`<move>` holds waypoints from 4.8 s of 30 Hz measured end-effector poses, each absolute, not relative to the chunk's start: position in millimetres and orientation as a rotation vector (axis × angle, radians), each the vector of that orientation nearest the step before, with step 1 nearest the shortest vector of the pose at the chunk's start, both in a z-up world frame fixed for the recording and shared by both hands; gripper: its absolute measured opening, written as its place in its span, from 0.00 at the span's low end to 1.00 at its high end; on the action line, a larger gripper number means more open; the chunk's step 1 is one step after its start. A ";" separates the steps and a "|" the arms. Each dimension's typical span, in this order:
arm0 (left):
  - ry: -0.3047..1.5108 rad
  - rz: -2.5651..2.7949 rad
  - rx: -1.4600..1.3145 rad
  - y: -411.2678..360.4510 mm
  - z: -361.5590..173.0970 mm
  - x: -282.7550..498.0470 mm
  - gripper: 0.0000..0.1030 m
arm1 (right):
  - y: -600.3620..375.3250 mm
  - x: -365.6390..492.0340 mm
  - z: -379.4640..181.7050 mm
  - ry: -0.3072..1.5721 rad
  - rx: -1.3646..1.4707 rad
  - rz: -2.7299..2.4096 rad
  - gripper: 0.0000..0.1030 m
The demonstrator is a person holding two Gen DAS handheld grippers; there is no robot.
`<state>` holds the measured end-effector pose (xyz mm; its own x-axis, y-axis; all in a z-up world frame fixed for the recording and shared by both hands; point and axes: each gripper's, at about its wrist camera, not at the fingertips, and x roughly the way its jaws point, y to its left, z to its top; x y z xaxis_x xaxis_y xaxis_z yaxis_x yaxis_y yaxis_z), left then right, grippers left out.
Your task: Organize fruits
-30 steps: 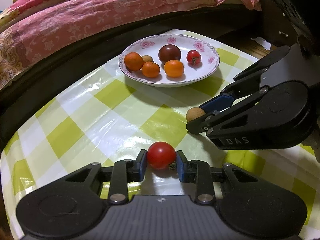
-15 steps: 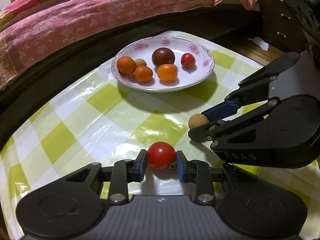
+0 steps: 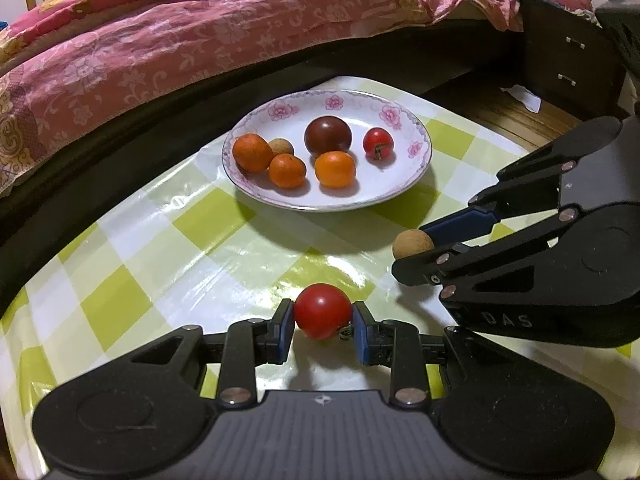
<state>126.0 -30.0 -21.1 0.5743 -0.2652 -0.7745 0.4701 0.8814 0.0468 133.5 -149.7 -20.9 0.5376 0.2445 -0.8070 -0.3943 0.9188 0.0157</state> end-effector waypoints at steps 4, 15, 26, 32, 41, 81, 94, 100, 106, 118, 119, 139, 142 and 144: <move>0.847 -0.430 0.255 -30.7 -18.0 129.8 0.37 | -151.7 134.5 -20.0 0.924 -0.174 0.371 0.21; 0.798 -0.411 0.248 -38.7 -3.1 148.5 0.37 | -160.0 142.4 -8.4 0.889 -0.154 0.335 0.21; 0.755 -0.404 0.219 -61.9 6.8 196.4 0.37 | -186.8 179.1 5.1 0.851 -0.079 0.270 0.21; 0.752 -0.398 0.242 -73.1 2.2 218.5 0.37 | -199.6 200.7 0.1 0.850 -0.054 0.246 0.21; 0.743 -0.394 0.263 -78.9 -3.8 239.5 0.37 | -205.2 227.4 -8.4 0.831 -0.061 0.247 0.21; 0.696 -0.373 0.293 -82.1 -0.2 251.9 0.40 | -213.7 249.3 -15.3 0.802 -0.019 0.244 0.26; 0.688 -0.350 0.244 -71.4 14.8 230.9 0.41 | -217.7 238.1 -2.6 0.786 -0.006 0.198 0.27; 0.706 -0.347 0.197 -68.7 16.2 214.7 0.47 | -216.4 221.9 4.6 0.799 -0.006 0.168 0.27; 0.722 -0.334 0.181 -66.5 14.7 192.0 0.56 | -216.0 197.8 9.7 0.820 -0.005 0.152 0.27; 0.735 -0.308 0.150 -58.8 15.7 149.6 0.69 | -211.7 152.2 18.4 0.842 0.031 0.140 0.28; 0.734 -0.307 0.151 -58.7 16.0 145.3 0.70 | -211.0 149.0 18.7 0.844 0.031 0.141 0.28; 0.714 -0.257 0.122 -54.5 25.6 94.8 0.90 | -207.0 95.2 25.0 0.836 0.062 0.118 0.33; 0.714 -0.252 0.116 -54.2 25.6 90.8 0.91 | -207.8 90.2 25.7 0.836 0.066 0.112 0.35; 0.714 -0.248 0.114 -54.3 25.9 88.4 0.91 | -207.8 87.4 26.3 0.836 0.067 0.110 0.35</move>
